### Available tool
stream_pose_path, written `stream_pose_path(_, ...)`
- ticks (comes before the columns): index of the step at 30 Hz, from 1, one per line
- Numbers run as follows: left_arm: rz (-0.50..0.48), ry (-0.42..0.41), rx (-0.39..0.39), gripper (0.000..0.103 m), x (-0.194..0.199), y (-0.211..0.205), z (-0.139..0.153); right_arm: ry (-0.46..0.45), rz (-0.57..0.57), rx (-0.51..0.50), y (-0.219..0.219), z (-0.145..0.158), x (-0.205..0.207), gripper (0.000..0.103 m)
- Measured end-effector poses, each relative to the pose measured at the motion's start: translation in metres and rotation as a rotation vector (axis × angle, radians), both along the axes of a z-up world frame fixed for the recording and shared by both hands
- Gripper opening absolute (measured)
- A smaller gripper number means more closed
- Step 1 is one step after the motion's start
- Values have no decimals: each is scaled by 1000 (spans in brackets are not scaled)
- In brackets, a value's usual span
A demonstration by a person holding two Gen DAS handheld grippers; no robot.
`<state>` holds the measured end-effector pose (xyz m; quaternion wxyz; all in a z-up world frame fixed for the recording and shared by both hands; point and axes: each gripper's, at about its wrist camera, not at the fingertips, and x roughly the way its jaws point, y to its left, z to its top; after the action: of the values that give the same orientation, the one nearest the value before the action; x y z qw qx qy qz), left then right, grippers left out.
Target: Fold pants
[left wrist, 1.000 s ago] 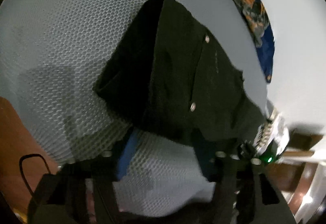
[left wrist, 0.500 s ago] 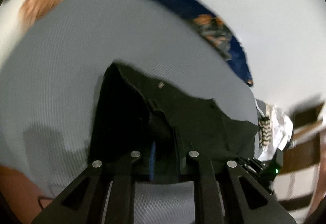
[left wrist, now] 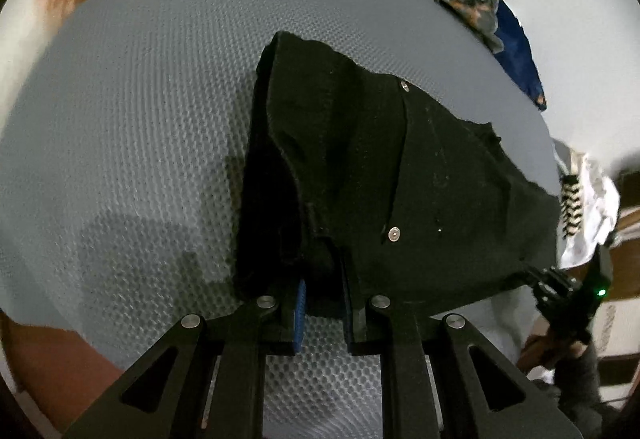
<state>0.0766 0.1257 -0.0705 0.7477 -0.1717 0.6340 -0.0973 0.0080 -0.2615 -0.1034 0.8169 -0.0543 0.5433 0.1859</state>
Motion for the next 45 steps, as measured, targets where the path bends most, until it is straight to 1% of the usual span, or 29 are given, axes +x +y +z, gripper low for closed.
stream_pose_path(2,-14,18,31,16,3,-4,-8,26,-5,1,0,-9,1,11)
stream_pose_path(4,-35,6,79,19,-2,-10,-14,30,-11,4,1,-14,1,12)
stream_pose_path(7,-62,-22,136,24,-4,-17,-8,29,-13,5,1,-12,1,12)
stream_pose_path(9,-71,-36,184,36,-5,-21,-2,29,-15,9,0,-13,2,13)
stream_pose_path(10,-79,-42,221,45,-5,-23,1,29,-16,9,0,-13,2,13)
stream_pose_path(11,-83,-53,245,51,-8,-23,6,31,-18,9,0,-13,2,13)
stream_pose_path(16,-99,-65,308,53,-20,-17,25,36,-43,39,-4,-11,5,14)
stream_pose_path(18,-101,-102,360,53,-24,-19,36,33,-47,47,-5,-10,5,14)
stream_pose_path(20,-117,-162,382,53,-28,-24,47,31,-54,61,-5,-8,6,15)
stream_pose_path(21,-130,-201,376,53,-30,-31,54,29,-55,65,-6,-8,6,15)
stream_pose_path(22,-163,-253,354,53,-32,-42,61,29,-59,74,-8,-6,7,15)
stream_pose_path(23,-193,-282,337,53,-34,-52,64,30,-61,81,-10,-6,7,15)
stream_pose_path(24,-222,-303,323,53,-34,-63,65,31,-69,97,-12,-5,8,15)
stream_pose_path(25,-271,-330,299,53,-34,-79,65,32,-75,107,-12,-4,8,15)
stream_pose_path(27,-358,-357,262,53,-33,-110,61,33,-89,132,-16,-1,10,15)
stream_pose_path(28,-422,-365,235,53,-34,-130,56,32,-94,139,-17,0,10,15)
stream_pose_path(31,-531,-378,175,53,-34,-172,48,24,-100,150,-17,4,11,15)
stream_pose_path(34,-620,-386,130,53,-31,-211,37,18,-109,162,-19,7,13,15)
stream_pose_path(38,-697,-382,104,53,-24,-252,23,13,-121,182,-20,10,15,15)
stream_pose_path(42,-763,-381,131,53,-24,-282,8,7,-123,193,-21,13,16,15)
stream_pose_path(43,-775,-378,132,52,-23,-290,4,6,-124,196,-21,13,17,15)
stream_pose_path(45,-782,-373,129,35,-22,-299,-4,6,-125,202,-21,14,17,15)
